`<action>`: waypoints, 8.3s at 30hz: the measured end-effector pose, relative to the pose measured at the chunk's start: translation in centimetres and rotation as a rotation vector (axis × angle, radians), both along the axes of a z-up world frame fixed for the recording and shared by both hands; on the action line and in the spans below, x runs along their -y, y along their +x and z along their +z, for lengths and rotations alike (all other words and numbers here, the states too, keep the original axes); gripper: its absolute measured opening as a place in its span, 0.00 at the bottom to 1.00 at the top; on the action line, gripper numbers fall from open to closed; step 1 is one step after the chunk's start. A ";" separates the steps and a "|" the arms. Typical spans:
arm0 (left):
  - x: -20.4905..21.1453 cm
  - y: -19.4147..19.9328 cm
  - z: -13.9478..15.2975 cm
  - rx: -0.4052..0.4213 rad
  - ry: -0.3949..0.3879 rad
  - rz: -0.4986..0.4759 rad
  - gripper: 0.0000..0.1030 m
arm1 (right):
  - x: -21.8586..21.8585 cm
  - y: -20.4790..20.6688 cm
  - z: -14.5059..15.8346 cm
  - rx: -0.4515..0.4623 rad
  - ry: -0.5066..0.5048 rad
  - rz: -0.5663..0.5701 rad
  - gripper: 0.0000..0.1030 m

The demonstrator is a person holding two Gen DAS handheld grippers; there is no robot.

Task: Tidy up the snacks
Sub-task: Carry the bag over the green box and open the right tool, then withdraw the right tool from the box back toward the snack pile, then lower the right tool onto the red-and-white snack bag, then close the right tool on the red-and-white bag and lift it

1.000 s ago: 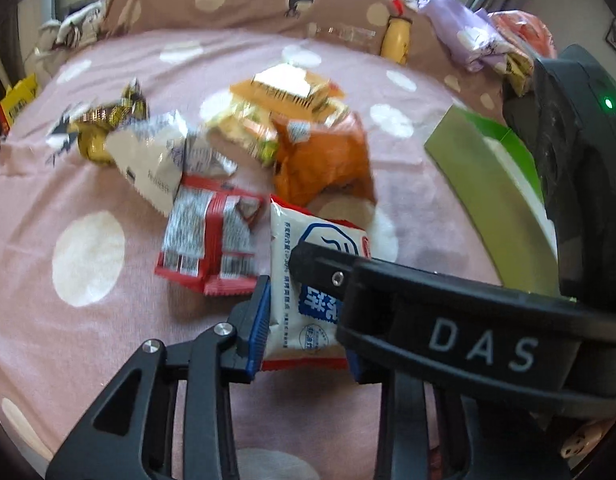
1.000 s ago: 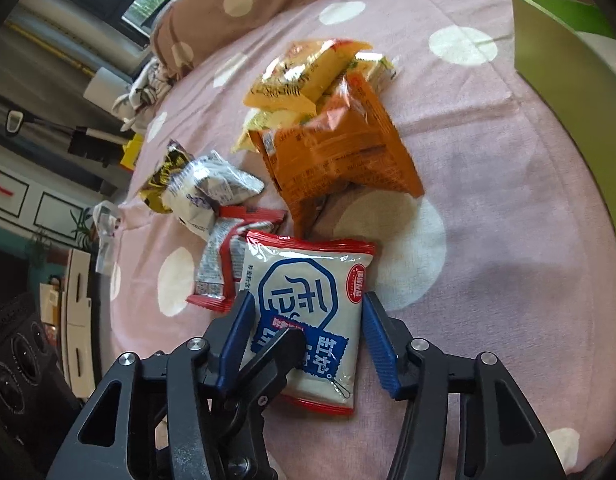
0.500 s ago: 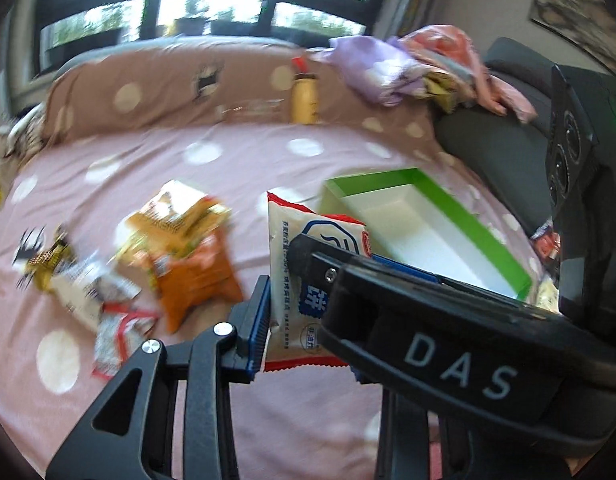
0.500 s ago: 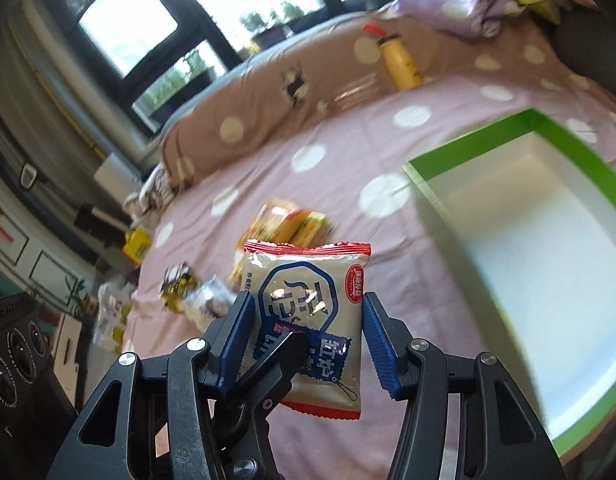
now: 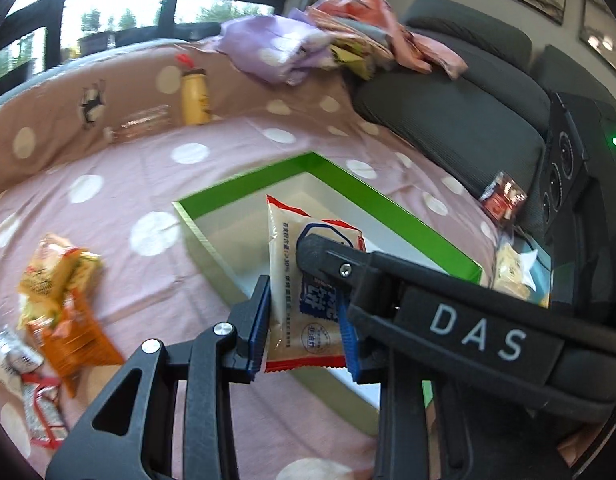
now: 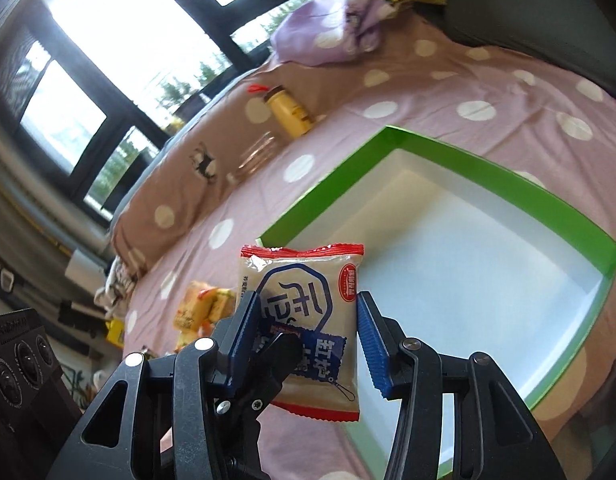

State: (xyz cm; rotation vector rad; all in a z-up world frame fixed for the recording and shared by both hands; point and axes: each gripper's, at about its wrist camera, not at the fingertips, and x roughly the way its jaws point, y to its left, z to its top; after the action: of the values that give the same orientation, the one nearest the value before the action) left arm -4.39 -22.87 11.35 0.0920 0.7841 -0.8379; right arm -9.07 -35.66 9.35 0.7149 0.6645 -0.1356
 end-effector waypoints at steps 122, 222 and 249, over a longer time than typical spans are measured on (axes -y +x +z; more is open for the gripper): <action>-22.2 5.3 -11.3 -0.083 0.266 0.708 1.00 | -16.7 8.9 -10.1 -0.216 -0.593 0.361 0.99; -21.9 5.1 -8.5 -0.264 0.068 0.538 0.37 | -22.3 11.6 -8.5 -0.258 0.127 0.719 0.39; -21.4 3.1 -6.8 -0.155 0.095 0.550 0.34 | -22.3 10.6 -8.5 -0.255 0.153 0.709 0.49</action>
State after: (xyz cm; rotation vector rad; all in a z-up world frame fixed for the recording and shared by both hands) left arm -1.25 -1.43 4.60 -0.1042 0.9372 -0.2875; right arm 1.49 -13.34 0.87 0.5747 1.1447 0.4881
